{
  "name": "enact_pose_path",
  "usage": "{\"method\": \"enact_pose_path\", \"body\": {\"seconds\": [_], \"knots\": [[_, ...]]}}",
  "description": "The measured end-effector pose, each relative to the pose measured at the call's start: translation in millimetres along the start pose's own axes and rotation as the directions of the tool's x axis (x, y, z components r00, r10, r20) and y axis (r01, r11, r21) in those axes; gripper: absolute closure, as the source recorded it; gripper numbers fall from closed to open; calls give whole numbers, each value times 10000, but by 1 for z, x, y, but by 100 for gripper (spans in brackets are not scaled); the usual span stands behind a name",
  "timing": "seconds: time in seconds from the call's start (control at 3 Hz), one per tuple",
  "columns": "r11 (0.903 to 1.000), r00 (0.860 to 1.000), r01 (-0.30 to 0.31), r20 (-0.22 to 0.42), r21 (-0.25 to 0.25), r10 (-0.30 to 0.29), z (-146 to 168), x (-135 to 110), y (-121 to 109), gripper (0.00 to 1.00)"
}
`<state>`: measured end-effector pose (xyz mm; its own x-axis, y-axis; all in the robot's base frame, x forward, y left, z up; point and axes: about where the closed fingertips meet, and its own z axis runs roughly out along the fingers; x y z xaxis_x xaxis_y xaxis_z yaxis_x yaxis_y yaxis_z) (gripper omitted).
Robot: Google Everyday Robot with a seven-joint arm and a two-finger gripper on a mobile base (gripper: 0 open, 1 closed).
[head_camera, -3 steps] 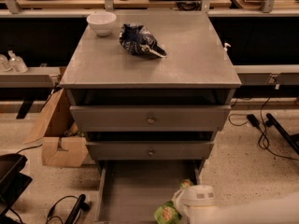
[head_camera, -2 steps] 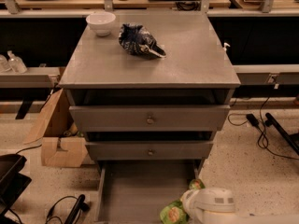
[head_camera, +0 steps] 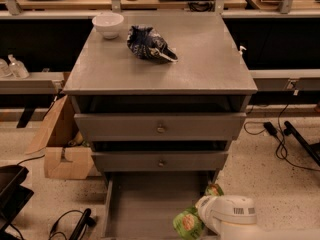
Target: Pick green rice chip bag from bottom drawer and place on counter
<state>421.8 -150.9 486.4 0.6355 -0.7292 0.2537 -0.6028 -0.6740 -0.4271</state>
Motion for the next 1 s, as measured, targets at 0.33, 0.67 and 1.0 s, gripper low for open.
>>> {"method": "enact_pose_path", "body": {"seconds": [0.33, 0.67, 1.0], "knots": [[9998, 9999, -118, 59, 153, 118, -11, 7, -11, 100], [9969, 9993, 264, -282, 747, -243, -51, 42, -55, 100], [9902, 9924, 780, -1035, 1161, -660, -94, 78, -98, 100]]}}
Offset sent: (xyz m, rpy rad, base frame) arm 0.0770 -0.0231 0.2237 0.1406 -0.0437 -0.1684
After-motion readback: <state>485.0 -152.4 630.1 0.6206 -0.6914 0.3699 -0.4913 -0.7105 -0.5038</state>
